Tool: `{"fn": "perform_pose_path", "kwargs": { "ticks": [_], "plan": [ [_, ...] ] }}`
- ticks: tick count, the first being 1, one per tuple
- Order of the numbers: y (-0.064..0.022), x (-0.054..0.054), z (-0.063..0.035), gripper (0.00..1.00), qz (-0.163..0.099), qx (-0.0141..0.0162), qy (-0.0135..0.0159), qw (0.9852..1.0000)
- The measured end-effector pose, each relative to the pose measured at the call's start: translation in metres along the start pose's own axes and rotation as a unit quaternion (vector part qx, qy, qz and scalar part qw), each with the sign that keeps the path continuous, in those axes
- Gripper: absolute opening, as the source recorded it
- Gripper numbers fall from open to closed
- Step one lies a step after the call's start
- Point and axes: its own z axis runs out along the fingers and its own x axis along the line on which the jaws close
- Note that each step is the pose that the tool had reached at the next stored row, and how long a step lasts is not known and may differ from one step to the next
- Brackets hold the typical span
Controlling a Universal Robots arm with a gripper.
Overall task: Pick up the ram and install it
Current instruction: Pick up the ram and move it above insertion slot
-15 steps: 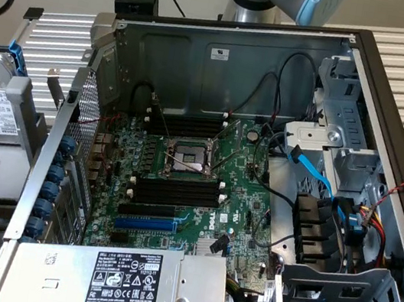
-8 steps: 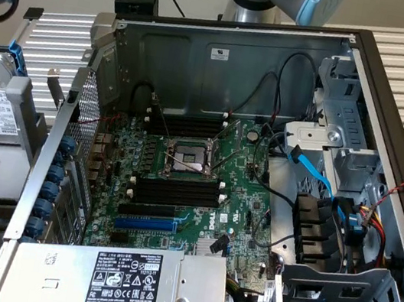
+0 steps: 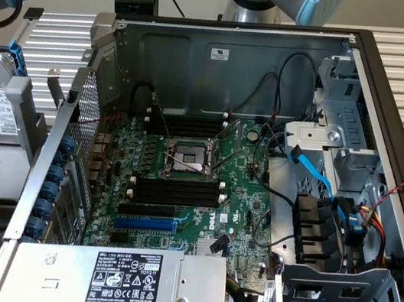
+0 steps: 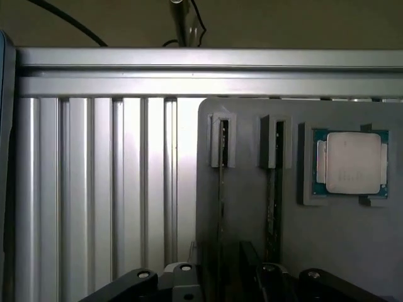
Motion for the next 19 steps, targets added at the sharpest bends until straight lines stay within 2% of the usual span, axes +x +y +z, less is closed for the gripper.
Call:
{"fn": "perform_pose_path", "kwargs": {
  "ticks": [6,7,8,10,16,19],
  "plan": [
    [-0.0001,0.0000,0.0015,0.35,0.000,-0.0001,-0.0001,1.0000],
    [0.0000,0.0000,0.0016,0.22,0.000,-0.0002,-0.0001,1.0000],
    [0.0000,0.0000,0.0016,0.22,0.000,-0.0003,-0.0001,1.0000],
    [-0.0001,0.0000,0.0016,0.12,0.000,-0.0005,-0.0001,1.0000],
    [-0.0001,0.0000,0.0010,0.12,0.000,-0.0003,-0.0004,1.0000],
    [0.0001,-0.0001,-0.0070,0.12,0.000,-0.0005,-0.0013,1.0000]
  ]
}}
